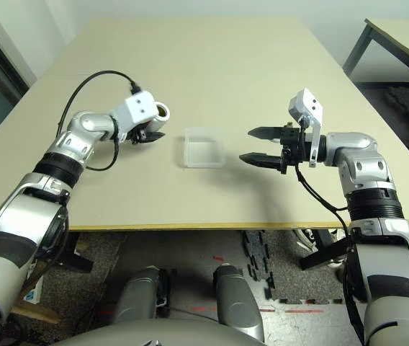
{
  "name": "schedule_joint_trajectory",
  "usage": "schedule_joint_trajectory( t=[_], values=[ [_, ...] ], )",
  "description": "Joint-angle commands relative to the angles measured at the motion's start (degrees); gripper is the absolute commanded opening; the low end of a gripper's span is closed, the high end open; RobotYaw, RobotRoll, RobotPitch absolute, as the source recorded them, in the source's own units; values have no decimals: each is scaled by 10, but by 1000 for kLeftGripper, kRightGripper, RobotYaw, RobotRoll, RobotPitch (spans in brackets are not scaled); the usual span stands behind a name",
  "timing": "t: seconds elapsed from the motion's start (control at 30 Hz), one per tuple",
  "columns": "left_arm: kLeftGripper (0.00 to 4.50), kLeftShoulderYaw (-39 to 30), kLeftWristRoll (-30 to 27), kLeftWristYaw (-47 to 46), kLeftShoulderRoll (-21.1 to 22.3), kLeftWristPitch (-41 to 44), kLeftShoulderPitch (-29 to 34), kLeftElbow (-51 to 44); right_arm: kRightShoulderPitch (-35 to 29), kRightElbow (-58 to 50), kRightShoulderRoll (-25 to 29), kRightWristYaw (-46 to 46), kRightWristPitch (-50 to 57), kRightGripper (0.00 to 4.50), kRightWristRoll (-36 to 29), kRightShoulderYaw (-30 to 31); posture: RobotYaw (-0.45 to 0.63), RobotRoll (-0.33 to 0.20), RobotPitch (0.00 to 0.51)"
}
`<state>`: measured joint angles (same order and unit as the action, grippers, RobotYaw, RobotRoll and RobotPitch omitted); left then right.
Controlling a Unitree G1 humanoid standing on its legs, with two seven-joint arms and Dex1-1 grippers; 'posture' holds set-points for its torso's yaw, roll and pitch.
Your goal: Pour the medicine from the bottle into the box.
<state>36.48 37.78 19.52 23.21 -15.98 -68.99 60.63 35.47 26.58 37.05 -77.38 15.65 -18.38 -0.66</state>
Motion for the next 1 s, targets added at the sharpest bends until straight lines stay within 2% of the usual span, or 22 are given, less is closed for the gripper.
schedule_joint_trajectory(
  t=[0.03, 0.2, 0.37, 0.5, 0.83, 1.0],
  values=[
    [2797, 67, 92, -93, -43, -38, -61, 54, 2, -12, -7, 7, 9, 4500, -6, 0, -141, 0, 44],
    [2797, 163, 201, -176, -85, -87, -121, 105, 4, -13, -15, 18, 15, 4500, -11, -5, -165, 0, 46],
    [2797, 241, 285, -216, -100, -101, -146, 132, -6, -26, -19, 32, 20, 4500, -20, -11, -191, 0, 48],
    [2797, 251, 301, -222, -112, -93, -163, 149, -16, -35, -21, 42, 22, 4500, -27, -14, -193, 0, 49],
    [2797, 239, 294, -205, -131, -83, -168, 162, -20, -32, -19, 47, 18, 4500, -34, -12, -189, 0, 54],
    [2797, 264, 319, -195, -145, -86, -160, 153, -17, -25, -22, 46, 17, 4500, -31, -8, -182, 0, 57]
  ],
)
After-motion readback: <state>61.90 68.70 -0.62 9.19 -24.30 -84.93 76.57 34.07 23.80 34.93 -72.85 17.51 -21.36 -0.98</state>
